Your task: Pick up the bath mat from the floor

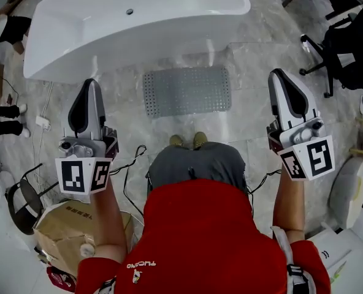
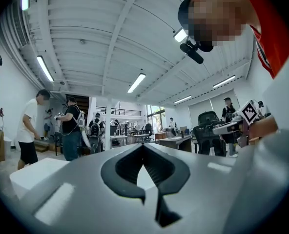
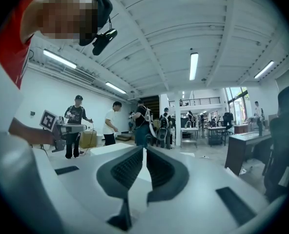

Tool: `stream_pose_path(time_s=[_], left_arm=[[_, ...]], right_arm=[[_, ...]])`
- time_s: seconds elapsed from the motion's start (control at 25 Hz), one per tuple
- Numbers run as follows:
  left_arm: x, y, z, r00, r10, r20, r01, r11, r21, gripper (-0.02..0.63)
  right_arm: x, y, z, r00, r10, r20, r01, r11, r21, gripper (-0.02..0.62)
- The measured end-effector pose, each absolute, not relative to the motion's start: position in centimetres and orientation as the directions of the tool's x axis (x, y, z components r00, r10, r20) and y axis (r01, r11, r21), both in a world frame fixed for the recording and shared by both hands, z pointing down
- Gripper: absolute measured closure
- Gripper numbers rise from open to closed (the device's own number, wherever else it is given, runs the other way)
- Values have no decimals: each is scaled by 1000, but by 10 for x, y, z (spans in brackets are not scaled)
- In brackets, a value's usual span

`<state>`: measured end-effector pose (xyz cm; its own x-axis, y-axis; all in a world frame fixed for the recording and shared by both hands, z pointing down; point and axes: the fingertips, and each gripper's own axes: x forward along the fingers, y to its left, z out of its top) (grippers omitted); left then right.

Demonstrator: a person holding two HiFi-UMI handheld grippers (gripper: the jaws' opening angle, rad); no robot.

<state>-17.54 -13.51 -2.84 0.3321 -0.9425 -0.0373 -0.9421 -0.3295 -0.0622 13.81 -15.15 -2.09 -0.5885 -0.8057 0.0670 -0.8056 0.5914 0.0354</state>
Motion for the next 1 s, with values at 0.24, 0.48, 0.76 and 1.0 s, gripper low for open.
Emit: stream_pose_path(time_s=[0.24, 0.48, 0.76, 1.0], left_arm=[[-189, -152, 27, 316, -949, 15, -948, -316, -30, 600], [-199, -169, 97, 319, -942, 99, -947, -322, -15, 533], [-215, -186, 201, 306, -927, 219, -952, -302, 53, 469], [-227, -197, 295, 287, -905, 314, -958, -271, 92, 442]], right_arm=[[138, -163, 40, -561, -816, 136, -826, 564, -24, 492], [142, -178, 107, -525, -824, 214, -848, 526, -59, 453], [153, -194, 204, -480, -816, 321, -872, 483, -77, 428], [161, -207, 288, -453, -789, 414, -880, 469, -68, 408]])
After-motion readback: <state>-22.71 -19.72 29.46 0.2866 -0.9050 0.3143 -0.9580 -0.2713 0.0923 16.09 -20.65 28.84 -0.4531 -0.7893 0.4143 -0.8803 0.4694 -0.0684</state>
